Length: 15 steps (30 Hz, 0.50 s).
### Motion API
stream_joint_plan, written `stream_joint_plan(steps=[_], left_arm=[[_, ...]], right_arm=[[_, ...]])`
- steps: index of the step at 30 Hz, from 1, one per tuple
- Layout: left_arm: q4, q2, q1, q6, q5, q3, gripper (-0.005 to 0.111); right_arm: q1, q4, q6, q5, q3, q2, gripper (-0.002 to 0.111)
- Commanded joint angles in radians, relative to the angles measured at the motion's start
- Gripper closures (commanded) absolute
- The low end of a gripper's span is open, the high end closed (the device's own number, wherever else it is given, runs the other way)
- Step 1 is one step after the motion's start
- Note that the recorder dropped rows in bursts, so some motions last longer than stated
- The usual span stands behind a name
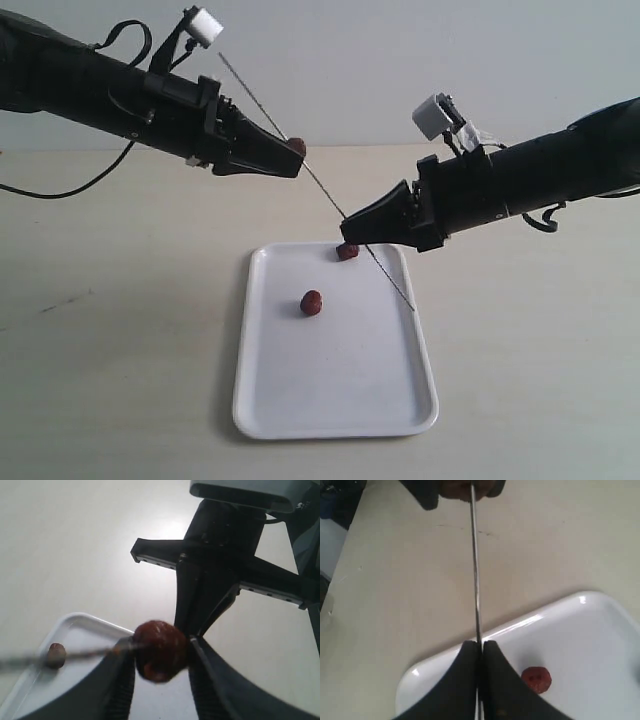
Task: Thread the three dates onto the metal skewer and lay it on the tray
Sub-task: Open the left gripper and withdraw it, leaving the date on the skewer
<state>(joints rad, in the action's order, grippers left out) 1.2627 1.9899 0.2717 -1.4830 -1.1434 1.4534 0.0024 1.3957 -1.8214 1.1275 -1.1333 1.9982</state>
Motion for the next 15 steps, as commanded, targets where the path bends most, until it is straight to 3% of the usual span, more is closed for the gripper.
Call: stream_joint_plan(steps=[1, 4, 11, 15], left_arm=[[0.003, -0.003, 0.009, -0.005, -0.041, 0.003, 0.047], [0.012, -0.003, 0.009, -0.005, -0.027, 0.003, 0.034], [0.011, -0.003, -0.032, -0.008, -0.014, 0.003, 0.036], [-0.094, -0.003, -0.039, -0.008, -0.002, 0.003, 0.039]], right_arm=[[-0.004, 0.062, 0.009, -0.044, 0.000, 0.001, 0.108], [-0.002, 0.060, 0.009, -0.056, 0.000, 0.001, 0.108], [-0.002, 0.077, 0.029, -0.108, 0.000, 0.001, 0.108], [-0.010, 0.081, 0.125, -0.182, 0.000, -0.024, 0.108]])
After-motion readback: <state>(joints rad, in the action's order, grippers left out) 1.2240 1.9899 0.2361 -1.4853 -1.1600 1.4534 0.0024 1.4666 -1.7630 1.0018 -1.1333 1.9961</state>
